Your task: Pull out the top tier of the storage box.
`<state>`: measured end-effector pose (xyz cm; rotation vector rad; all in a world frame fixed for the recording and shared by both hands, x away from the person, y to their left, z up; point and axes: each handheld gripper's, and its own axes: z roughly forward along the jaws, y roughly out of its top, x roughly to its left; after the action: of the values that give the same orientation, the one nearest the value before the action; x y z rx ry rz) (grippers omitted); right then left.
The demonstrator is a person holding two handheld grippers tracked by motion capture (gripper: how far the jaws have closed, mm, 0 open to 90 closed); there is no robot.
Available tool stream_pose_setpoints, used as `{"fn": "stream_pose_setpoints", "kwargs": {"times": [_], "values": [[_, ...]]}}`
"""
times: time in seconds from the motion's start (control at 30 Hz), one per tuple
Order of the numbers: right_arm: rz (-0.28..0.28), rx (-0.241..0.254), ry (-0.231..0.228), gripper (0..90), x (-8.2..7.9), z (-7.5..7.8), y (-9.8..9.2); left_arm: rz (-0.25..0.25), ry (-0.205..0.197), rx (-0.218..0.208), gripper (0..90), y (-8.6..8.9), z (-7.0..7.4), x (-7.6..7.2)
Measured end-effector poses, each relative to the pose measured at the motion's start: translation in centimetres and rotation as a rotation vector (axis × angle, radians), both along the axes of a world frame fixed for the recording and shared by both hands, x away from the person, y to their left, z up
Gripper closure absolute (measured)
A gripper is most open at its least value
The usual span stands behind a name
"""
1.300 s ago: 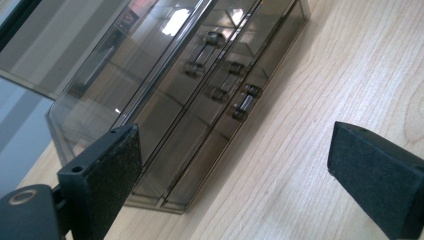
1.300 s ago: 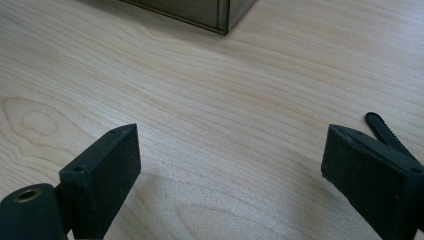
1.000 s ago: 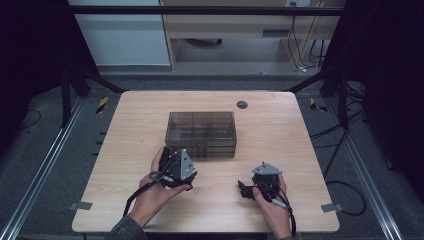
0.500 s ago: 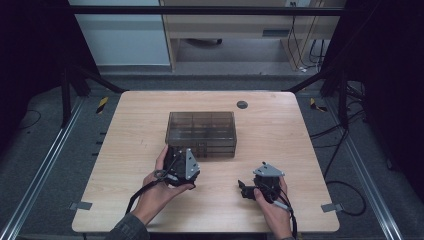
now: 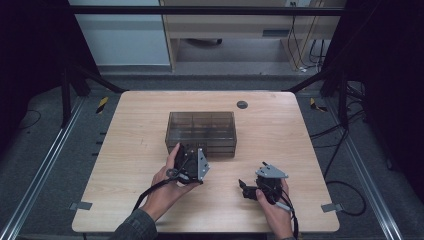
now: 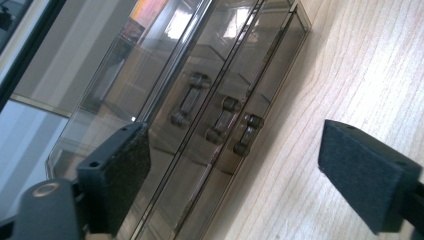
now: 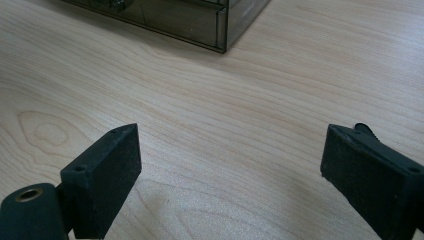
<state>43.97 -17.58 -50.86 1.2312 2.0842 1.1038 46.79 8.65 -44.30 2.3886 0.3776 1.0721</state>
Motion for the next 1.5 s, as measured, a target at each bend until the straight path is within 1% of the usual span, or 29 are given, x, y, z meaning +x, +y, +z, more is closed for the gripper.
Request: {"fn": "stream_pose_setpoints", "kwargs": {"times": [0.07,0.1,0.13,0.17,0.23,0.27,0.33,0.47,0.5,0.57,0.67,0.73,0.8,0.9,0.93,1.0,1.03,1.07,1.1,1.13,1.2,1.23,1.27,1.3,1.33,1.37,1.4,1.47,1.5], "values": [[0.0,-0.002,0.0,9.8,0.0,0.0,0.0,-0.003,-0.022,0.001,18.3,-0.2,-0.1,-0.1],[0.003,-0.004,-0.002,10.0,0.0,0.0,0.0,-0.001,-0.035,0.008,19.7,-0.3,-0.2,-0.2],[0.003,-0.005,-0.002,10.1,0.0,0.0,0.0,0.0,-0.041,0.005,22.2,-0.3,-0.3,-0.2],[0.002,-0.005,-0.002,10.2,0.0,0.0,0.0,0.002,-0.052,0.017,25.1,-0.3,-0.3,-0.2],[0.004,-0.007,-0.001,10.2,0.0,0.0,0.1,0.007,-0.084,0.025,30.9,-0.4,-0.5,-0.2],[0.005,-0.008,-0.002,10.2,0.0,0.0,0.1,0.011,-0.1,0.042,34.3,-0.4,-0.5,-0.2],[0.006,-0.008,-0.003,10.3,0.0,0.0,0.1,0.015,-0.133,0.058,39.5,-0.5,-0.7,-0.4],[0.009,-0.011,-0.007,10.9,0.0,0.0,0.1,0.024,-0.241,0.125,47.4,-1.0,-1.3,-0.7],[0.009,-0.01,-0.006,11.0,0.0,0.0,0.1,0.027,-0.263,0.151,48.7,-1.1,-1.4,-0.8],[0.008,-0.006,-0.004,11.1,-0.1,0.0,0.1,0.028,-0.293,0.173,51.0,-1.3,-1.7,-0.8],[0.012,-0.006,-0.007,11.2,-0.1,0.0,0.1,0.034,-0.318,0.195,53.3,-1.5,-2.1,-0.8],[0.014,-0.005,-0.007,11.2,-0.1,0.0,0.1,0.035,-0.331,0.198,54.9,-1.6,-2.3,-0.7],[0.014,-0.005,-0.007,11.3,-0.1,0.0,0.0,0.04,-0.349,0.221,56.8,-1.8,-2.5,-0.6],[0.013,0.0,-0.007,11.4,-0.1,0.0,0.0,0.048,-0.371,0.232,59.2,-2.0,-2.9,-0.5],[0.012,0.0,-0.007,11.4,-0.1,0.0,0.0,0.047,-0.382,0.246,60.2,-2.0,-2.9,-0.5],[0.014,-0.001,-0.009,11.5,-0.1,0.0,0.0,0.038,-0.406,0.257,62.9,-2.2,-3.1,-0.6],[0.012,0.001,-0.007,11.5,-0.1,0.0,0.0,0.038,-0.412,0.272,63.9,-2.3,-3.2,-0.6],[0.013,0.001,-0.008,11.5,-0.1,0.0,0.0,0.03,-0.428,0.275,65.0,-2.4,-3.4,-0.5],[0.013,0.002,-0.007,11.6,-0.1,0.0,0.0,0.036,-0.423,0.291,65.6,-2.5,-3.4,-0.5],[0.015,0.0,-0.009,11.7,-0.1,0.0,0.0,0.037,-0.426,0.295,66.3,-2.5,-3.5,-0.5],[0.016,0.001,-0.012,11.8,-0.1,0.0,0.0,0.04,-0.442,0.31,67.5,-2.6,-3.6,-0.4],[0.015,0.002,-0.012,11.9,-0.1,0.0,0.0,0.036,-0.453,0.31,67.8,-2.7,-3.7,-0.4],[0.013,0.004,-0.012,11.9,-0.1,0.0,0.0,0.04,-0.456,0.326,68.1,-2.8,-3.7,-0.4],[0.013,0.006,-0.012,11.9,-0.1,0.0,-0.1,0.037,-0.468,0.327,68.4,-2.8,-3.8,-0.4],[0.012,0.007,-0.012,11.9,-0.1,0.0,-0.1,0.044,-0.468,0.327,68.5,-2.8,-3.8,-0.3],[0.012,0.005,-0.012,11.9,-0.1,0.0,-0.1,0.041,-0.472,0.335,69.1,-2.9,-3.8,-0.3],[0.012,0.008,-0.01,11.9,-0.2,0.0,-0.1,0.044,-0.465,0.342,69.7,-2.9,-3.8,-0.3],[0.012,0.005,-0.012,11.9,-0.2,0.0,-0.1,0.036,-0.475,0.342,70.9,-2.9,-4.0,-0.2],[0.013,0.004,-0.013,11.9,-0.2,0.0,-0.1,0.041,-0.471,0.348,71.5,-2.9,-4.0,-0.2]]}}
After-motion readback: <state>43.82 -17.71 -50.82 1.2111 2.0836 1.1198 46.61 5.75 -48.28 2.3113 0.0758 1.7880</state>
